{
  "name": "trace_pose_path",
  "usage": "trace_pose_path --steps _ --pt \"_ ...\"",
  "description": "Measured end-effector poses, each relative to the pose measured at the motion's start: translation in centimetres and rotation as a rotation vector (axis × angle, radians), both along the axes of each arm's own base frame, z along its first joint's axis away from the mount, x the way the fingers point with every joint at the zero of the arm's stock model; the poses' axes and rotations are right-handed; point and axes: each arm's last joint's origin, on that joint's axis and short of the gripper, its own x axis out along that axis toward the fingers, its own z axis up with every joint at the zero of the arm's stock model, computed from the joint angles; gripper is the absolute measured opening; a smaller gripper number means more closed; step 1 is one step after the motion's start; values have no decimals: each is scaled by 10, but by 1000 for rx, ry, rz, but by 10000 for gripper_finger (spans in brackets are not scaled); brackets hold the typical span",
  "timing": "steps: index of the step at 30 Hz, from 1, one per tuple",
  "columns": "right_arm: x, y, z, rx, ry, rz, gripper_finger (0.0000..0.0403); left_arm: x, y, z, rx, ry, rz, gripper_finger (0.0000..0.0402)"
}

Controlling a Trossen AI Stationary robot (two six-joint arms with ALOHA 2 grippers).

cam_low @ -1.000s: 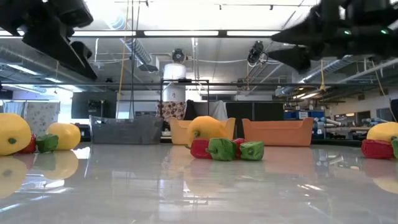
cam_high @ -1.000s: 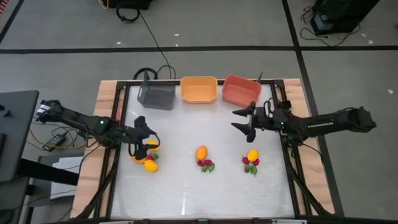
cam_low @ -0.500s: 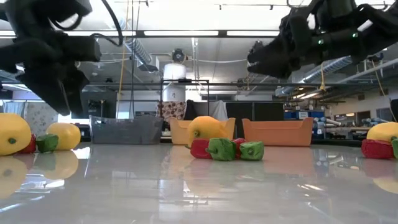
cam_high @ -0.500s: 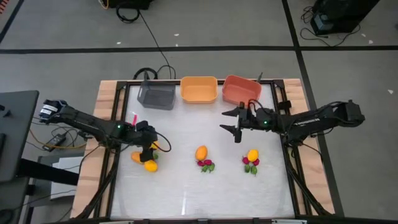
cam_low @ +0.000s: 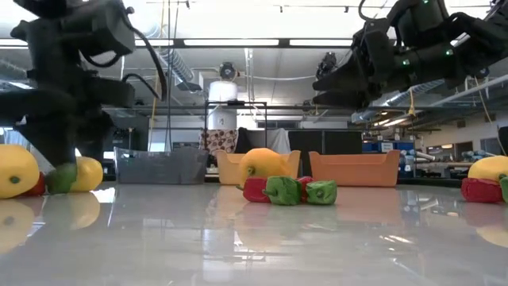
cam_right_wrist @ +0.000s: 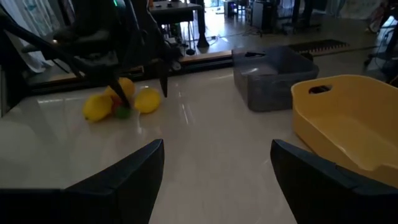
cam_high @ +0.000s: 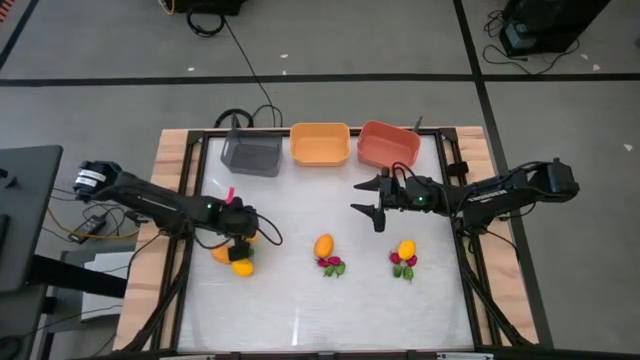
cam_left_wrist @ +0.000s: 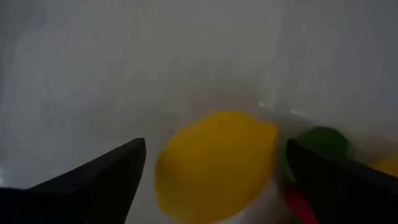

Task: Sort produce into baskets
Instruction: Put the lemon into the black bin

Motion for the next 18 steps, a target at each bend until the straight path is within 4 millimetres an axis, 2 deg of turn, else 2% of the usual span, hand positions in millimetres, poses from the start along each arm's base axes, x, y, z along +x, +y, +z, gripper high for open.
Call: trace_pose_path --steps 7,18 --pt "0 0 0 0 -4 0 304 4 6 -12 7 73 51 393" --pt "0 0 1 -2 -14 -5 282 5 8 -12 16 64 38 392"
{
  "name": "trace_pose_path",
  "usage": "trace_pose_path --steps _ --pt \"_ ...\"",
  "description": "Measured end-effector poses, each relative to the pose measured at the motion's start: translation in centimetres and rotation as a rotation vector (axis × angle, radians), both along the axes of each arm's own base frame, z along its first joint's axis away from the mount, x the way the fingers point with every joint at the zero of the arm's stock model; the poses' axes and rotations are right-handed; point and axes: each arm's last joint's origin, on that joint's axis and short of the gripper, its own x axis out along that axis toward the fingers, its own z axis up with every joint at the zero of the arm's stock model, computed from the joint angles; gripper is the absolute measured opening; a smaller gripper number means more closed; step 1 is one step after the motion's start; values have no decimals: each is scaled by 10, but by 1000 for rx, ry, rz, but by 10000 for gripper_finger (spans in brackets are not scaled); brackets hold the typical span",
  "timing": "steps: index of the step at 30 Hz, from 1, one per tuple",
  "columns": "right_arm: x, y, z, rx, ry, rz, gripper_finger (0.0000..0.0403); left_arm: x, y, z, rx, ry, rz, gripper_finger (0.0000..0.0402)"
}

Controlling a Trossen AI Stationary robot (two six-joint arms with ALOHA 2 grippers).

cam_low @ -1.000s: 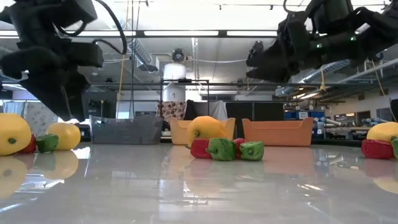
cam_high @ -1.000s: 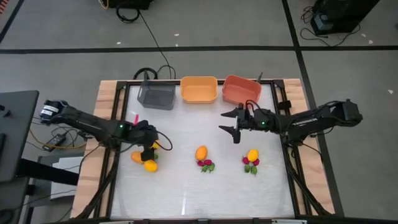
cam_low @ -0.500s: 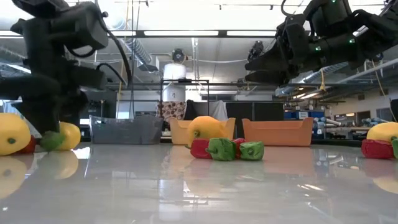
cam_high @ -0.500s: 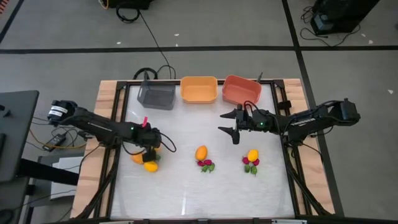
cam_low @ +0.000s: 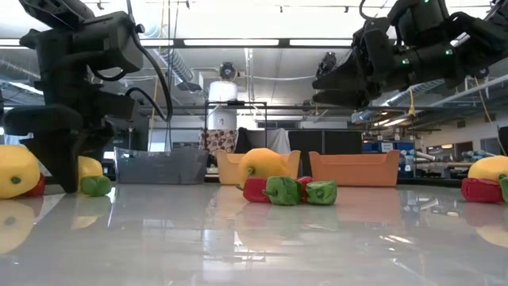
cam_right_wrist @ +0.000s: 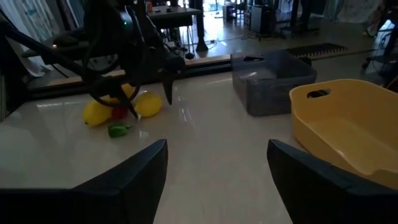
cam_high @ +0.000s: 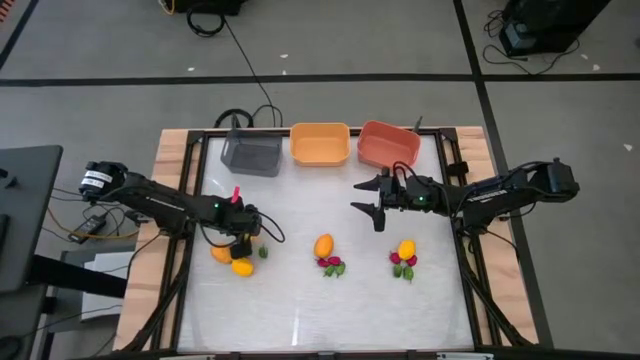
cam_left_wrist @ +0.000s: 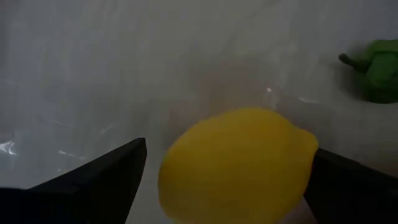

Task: Sort produce into baskets
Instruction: Put the lemon into the black bin

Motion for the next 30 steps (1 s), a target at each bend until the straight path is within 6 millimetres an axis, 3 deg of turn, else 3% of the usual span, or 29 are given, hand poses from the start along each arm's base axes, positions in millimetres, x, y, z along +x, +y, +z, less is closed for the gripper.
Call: trace_pose_path --steps 8,15,19,24,30 --pt "0 0 1 -1 -13 0 251 5 -1 6 -4 -29 -3 380" --pt "0 0 1 19 -16 6 236 9 -2 12 -45 -39 -5 271" --pt "0 1 1 27 -17 12 235 6 -2 11 -46 -5 15 237" --pt "0 1 1 27 -17 12 235 4 -1 11 -25 15 21 243" --pt "0 1 1 27 -17 12 236 3 2 13 10 32 35 295"
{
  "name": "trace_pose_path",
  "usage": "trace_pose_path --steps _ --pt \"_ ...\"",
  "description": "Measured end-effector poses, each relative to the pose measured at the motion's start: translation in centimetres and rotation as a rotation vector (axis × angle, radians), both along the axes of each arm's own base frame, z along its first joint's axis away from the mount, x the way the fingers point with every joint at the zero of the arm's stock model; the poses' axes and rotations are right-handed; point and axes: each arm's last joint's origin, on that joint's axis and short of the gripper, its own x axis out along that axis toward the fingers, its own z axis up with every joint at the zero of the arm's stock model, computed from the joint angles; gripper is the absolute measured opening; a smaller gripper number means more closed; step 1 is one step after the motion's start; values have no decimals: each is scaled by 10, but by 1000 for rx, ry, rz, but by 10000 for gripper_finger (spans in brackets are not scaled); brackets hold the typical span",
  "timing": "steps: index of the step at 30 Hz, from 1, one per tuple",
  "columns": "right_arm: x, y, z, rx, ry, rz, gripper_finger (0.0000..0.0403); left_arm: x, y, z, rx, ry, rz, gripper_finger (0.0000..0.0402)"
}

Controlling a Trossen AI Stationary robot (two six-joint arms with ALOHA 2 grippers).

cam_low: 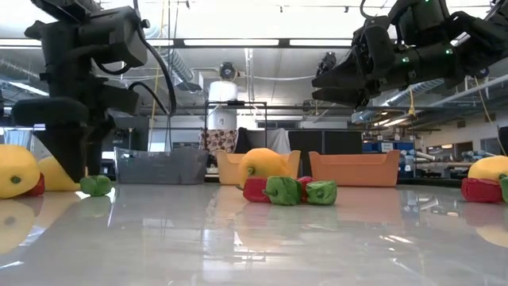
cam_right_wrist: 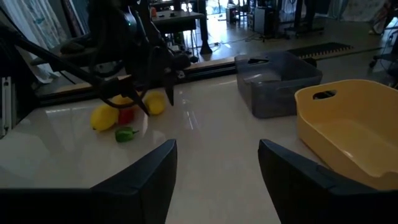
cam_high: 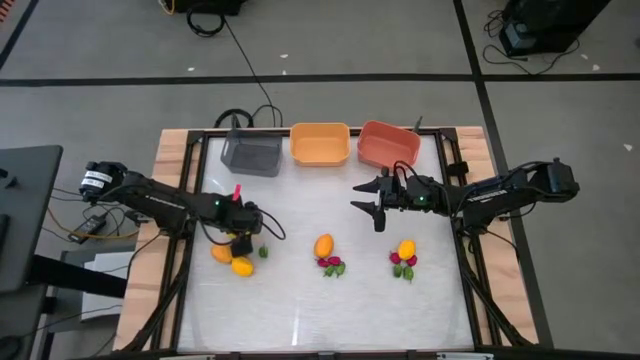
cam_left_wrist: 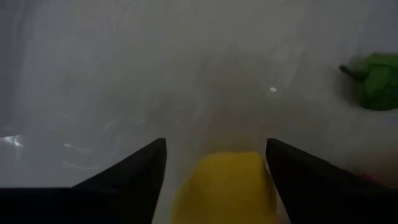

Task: Sort produce into baskets
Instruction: Put the lemon into the black bin

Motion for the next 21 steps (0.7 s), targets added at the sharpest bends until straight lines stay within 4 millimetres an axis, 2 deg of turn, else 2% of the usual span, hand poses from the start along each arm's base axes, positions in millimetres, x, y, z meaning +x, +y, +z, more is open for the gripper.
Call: trace_pose_path --steps 6,11,16,21 --pt "0 3 0 1 0 11 247 0 1 12 -84 69 27 357" --pt "1 10 0 24 -4 34 259 -12 2 5 -93 156 39 381" --pt "1 14 0 12 -2 29 261 -15 4 -2 -54 164 45 377" --pt "1 14 0 19 -4 26 255 -14 4 -1 -33 152 43 324"
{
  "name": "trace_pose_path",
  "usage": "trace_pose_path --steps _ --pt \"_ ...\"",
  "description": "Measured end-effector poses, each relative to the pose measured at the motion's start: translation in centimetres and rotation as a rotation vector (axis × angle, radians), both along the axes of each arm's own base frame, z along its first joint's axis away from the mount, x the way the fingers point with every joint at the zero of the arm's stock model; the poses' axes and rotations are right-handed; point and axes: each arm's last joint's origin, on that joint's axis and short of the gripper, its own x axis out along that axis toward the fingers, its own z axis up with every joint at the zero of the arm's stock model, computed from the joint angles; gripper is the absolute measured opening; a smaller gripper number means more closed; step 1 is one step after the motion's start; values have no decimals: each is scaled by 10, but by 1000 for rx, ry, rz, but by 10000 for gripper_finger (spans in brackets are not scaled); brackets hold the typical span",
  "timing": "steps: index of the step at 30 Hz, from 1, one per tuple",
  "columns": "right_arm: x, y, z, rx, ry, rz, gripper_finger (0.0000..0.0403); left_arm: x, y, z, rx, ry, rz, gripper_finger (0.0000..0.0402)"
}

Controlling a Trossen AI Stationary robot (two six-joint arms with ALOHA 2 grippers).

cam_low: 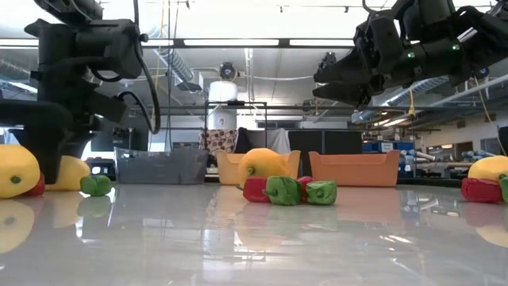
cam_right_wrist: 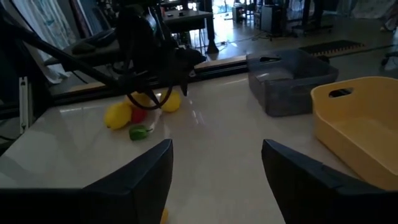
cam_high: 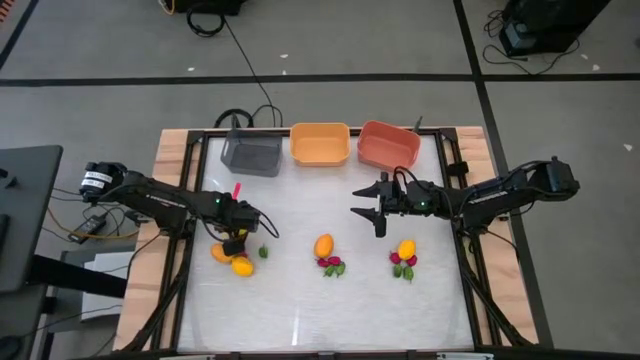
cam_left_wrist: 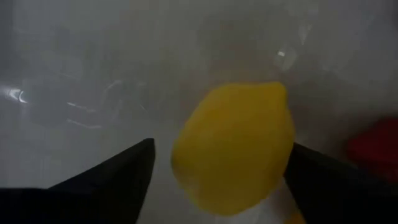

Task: Sort produce into baskets
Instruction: Put the lemon into the black bin

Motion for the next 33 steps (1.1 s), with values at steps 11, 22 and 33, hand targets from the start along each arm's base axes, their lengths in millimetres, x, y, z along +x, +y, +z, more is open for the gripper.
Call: trace_pose_path --steps 11,22,33 --pt "0 0 1 89 -20 -14 246 22 15 35 77 -100 66 221" --pt "0 6 1 211 -27 72 246 45 108 97 303 -213 204 227" --pt "0 7 1 163 -30 2 246 33 201 70 333 -224 428 228"
